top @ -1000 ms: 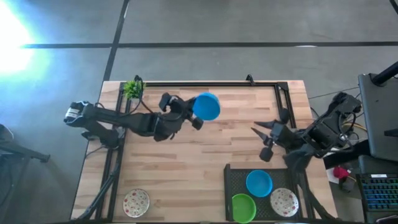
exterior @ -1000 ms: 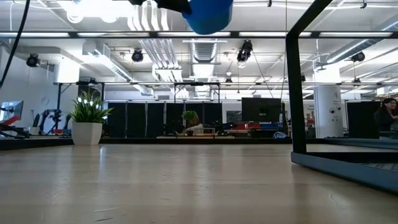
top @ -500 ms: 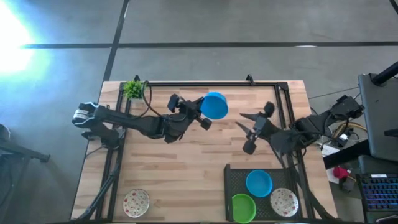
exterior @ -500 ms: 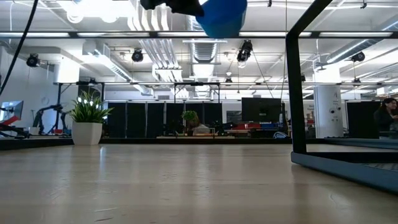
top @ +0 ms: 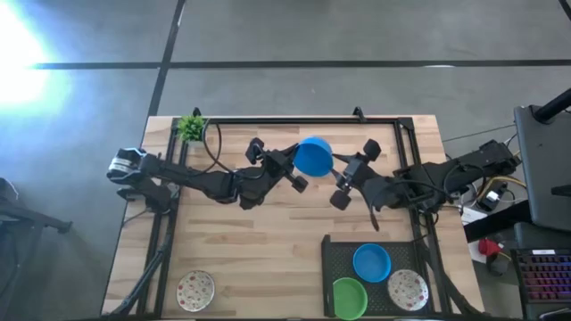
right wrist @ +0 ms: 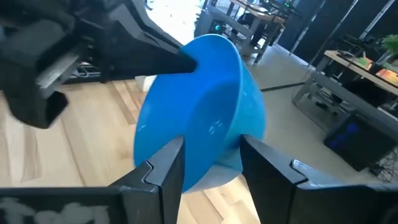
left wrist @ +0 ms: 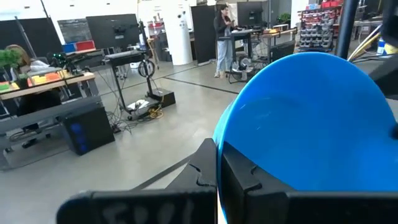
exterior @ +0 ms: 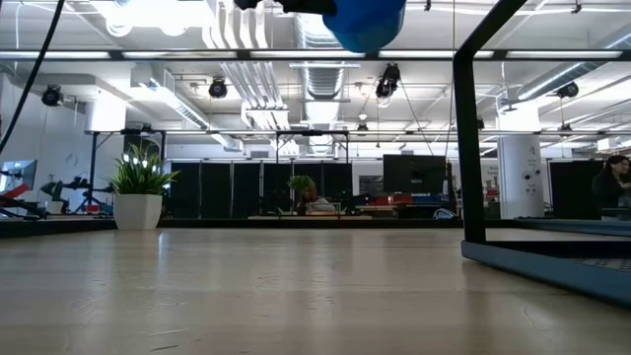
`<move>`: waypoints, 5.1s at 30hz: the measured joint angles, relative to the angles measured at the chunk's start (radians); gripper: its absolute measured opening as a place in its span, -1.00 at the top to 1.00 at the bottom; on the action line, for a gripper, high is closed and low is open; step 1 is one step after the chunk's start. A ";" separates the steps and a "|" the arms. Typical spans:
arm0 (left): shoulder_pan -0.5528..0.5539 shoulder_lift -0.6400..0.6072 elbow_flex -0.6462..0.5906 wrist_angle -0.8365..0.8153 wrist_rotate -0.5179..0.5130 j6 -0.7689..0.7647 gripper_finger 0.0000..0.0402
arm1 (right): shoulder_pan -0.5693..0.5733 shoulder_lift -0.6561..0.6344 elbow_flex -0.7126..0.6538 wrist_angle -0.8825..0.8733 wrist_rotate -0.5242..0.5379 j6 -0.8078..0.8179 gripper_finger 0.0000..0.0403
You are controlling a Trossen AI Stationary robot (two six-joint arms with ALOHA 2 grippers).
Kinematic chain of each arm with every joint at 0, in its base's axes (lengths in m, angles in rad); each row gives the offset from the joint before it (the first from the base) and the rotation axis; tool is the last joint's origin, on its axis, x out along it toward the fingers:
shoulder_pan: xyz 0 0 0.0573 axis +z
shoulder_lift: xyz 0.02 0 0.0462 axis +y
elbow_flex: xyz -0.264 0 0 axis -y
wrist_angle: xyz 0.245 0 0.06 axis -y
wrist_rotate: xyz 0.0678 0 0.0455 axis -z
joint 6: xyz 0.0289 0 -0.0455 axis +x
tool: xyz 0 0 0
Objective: Pick & Place Mini bowls
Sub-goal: Stack the blue bowl on top of the blue bowls on the shelf
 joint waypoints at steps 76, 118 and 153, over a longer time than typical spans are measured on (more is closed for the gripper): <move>-0.154 -0.226 0.000 -0.650 0.113 -0.225 0.72 | 0.021 -0.154 -0.095 -0.673 -0.920 0.382 0.96; -0.154 -0.266 0.000 -0.723 0.224 -0.254 1.00 | 0.270 -0.146 -0.568 -0.191 -0.978 0.684 0.96; -0.154 -0.266 0.000 -0.751 0.223 -0.246 1.00 | 0.269 -0.148 -0.516 -0.173 -1.008 0.720 0.35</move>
